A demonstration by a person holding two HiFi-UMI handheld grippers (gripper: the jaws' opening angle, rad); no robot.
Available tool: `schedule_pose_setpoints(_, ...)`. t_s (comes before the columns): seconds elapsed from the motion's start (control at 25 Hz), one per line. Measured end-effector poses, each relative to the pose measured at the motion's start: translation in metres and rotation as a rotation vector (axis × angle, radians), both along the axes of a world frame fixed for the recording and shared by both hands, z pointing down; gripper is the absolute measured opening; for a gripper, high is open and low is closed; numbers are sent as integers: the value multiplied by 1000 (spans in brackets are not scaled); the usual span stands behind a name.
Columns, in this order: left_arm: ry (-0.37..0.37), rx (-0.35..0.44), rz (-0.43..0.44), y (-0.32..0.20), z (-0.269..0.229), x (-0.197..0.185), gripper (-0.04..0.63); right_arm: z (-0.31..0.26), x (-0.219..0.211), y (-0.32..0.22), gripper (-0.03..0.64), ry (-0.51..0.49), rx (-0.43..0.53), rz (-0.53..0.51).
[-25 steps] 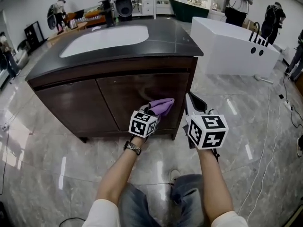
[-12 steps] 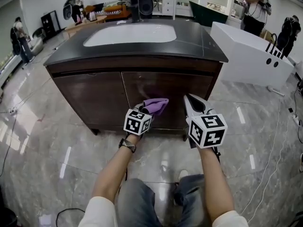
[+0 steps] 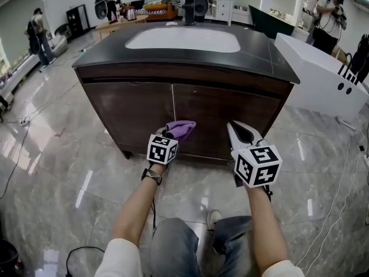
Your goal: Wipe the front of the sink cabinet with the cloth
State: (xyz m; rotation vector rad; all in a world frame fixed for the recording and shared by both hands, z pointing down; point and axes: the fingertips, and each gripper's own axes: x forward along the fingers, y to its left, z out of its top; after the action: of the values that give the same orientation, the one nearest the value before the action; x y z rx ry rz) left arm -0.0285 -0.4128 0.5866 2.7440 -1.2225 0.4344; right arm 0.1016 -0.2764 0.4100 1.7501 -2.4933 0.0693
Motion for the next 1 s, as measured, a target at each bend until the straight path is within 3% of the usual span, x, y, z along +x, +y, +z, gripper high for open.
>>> schedule_pose_setpoints(0.32,4,1,-114,-28,11,-79,52,3,-38,-32,5,-49,-7,-95)
schedule_pose_setpoints(0.56,14,-13,-203,-44,20,-138,58,19,-75,-46,5,15,-54,-157)
schedule_pose_setpoints(0.72,36,-19,-300,-57,21,-185,54,15,-89,-43,5,8,-53,-196)
schedule_pose_setpoints(1.0,-45,11,-399,-78,12,-260,55,25,-99,-38,5,82,-70,-229)
